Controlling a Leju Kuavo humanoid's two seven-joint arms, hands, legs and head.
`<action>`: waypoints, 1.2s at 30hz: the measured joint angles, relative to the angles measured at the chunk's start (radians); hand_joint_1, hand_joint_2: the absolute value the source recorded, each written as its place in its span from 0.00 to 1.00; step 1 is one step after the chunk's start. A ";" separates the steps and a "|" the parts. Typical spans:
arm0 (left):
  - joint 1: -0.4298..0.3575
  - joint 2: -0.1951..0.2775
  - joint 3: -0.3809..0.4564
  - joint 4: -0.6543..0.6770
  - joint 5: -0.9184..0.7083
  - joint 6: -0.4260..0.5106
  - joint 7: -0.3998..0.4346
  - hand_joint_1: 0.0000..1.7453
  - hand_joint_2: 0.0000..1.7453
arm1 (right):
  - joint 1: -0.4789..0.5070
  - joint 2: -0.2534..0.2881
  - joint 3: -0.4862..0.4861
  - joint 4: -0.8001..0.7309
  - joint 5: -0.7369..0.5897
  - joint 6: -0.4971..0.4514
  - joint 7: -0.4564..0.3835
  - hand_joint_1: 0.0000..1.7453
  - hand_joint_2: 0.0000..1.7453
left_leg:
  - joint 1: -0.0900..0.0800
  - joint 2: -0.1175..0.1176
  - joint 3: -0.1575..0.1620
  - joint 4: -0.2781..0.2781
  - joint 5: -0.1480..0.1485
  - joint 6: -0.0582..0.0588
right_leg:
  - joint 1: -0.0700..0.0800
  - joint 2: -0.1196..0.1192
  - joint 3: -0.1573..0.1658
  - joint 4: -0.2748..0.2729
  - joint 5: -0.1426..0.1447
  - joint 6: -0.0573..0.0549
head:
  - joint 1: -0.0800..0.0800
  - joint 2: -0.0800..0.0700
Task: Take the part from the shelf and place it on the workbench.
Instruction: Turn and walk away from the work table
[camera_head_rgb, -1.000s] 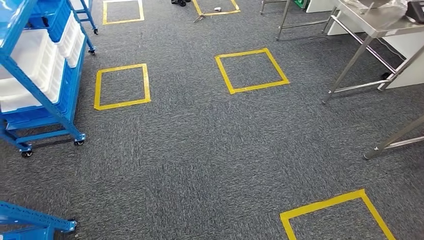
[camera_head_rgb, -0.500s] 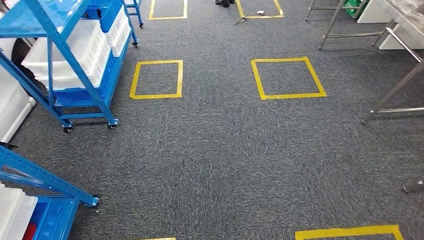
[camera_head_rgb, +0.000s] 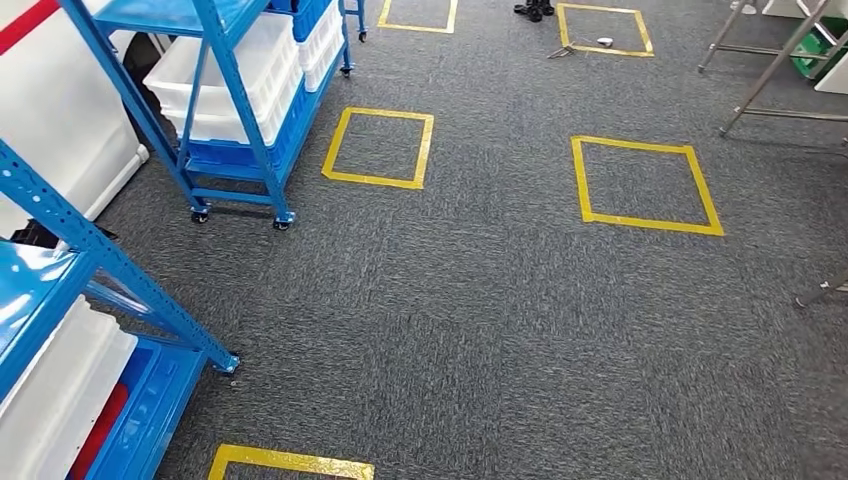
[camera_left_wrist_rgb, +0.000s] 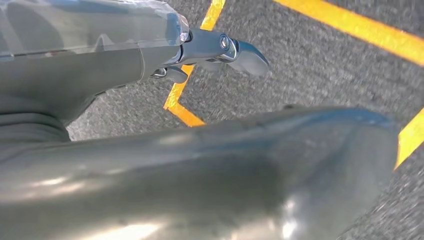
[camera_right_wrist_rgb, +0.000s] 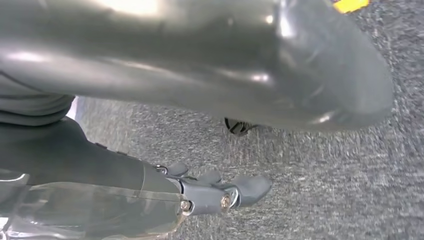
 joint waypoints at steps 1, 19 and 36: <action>0.000 0.000 0.000 0.000 -0.001 -0.001 0.000 0.00 0.00 | 0.001 0.001 0.000 0.000 0.000 0.000 0.001 0.00 0.00 | -0.002 -0.015 0.000 0.000 0.000 0.000 | 0.000 0.003 -0.017 0.025 0.004 -0.002 | 0.000 0.000; 0.005 -0.003 -0.007 0.000 -0.002 -0.018 -0.006 0.00 0.00 | 0.006 0.007 0.001 0.001 0.002 0.017 0.003 0.00 0.00 | 0.003 0.043 -0.067 0.161 -0.059 -0.050 | 0.013 -0.076 0.103 -0.269 0.161 -0.054 | 0.000 0.000; 0.004 0.000 -0.008 0.000 -0.003 -0.024 -0.012 0.00 0.00 | 0.008 0.007 0.006 0.001 0.011 0.024 -0.005 0.00 0.00 | -0.005 -0.079 0.008 0.002 0.000 -0.009 | -0.002 0.073 0.068 -0.196 0.149 -0.016 | 0.000 0.000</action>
